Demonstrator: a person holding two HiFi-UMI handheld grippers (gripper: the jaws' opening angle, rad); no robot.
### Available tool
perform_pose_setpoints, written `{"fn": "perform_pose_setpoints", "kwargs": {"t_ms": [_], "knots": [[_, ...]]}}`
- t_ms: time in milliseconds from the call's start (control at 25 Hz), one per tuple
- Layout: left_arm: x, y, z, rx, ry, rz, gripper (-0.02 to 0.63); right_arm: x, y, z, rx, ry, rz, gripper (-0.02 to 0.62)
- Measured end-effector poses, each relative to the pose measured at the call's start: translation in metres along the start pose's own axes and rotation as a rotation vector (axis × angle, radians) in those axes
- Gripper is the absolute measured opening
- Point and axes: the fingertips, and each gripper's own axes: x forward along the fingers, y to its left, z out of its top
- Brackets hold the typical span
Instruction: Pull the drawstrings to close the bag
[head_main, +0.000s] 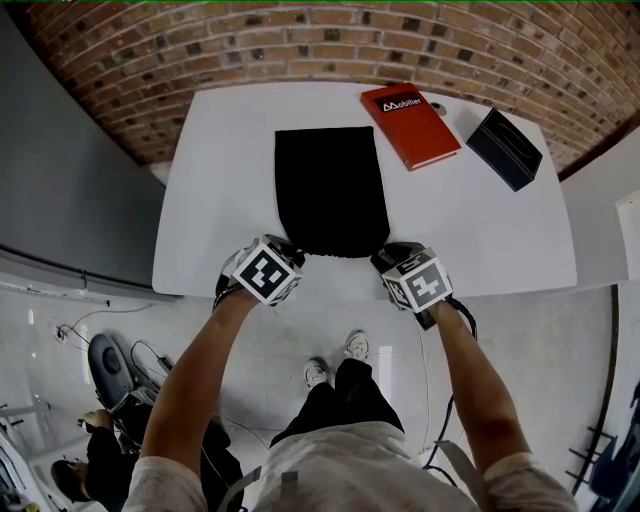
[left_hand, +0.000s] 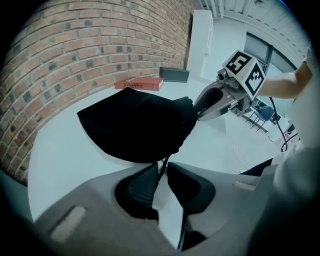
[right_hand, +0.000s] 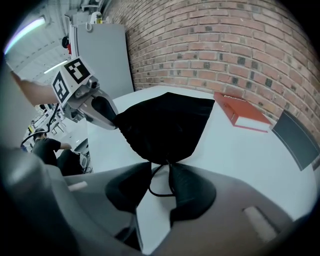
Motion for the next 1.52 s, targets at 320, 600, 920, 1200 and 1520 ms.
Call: {"fn": "perform_pose_setpoints", "kwargs": {"t_ms": [320, 600, 920, 1200, 1520], "knots": [[-0.002, -0.005, 0.003, 0.002, -0.008, -0.007, 0.021, -0.005, -0.005, -0.007, 0.037, 0.0, -0.028, 0.006], [0.0, -0.004, 0.003, 0.01, -0.031, 0.045, 0.011, -0.004, -0.008, -0.006, 0.092, -0.016, -0.028, 0.003], [-0.011, 0.001, 0.004, -0.011, -0.06, 0.108, 0.005, -0.015, -0.006, 0.001, 0.03, -0.015, -0.07, 0.003], [-0.051, 0.009, 0.032, 0.018, -0.126, 0.181, 0.006, -0.043, -0.015, 0.029, -0.02, -0.085, -0.114, 0.003], [-0.094, 0.023, 0.064, 0.052, -0.192, 0.266, 0.006, -0.072, -0.021, 0.068, -0.064, -0.171, -0.143, 0.003]]}}
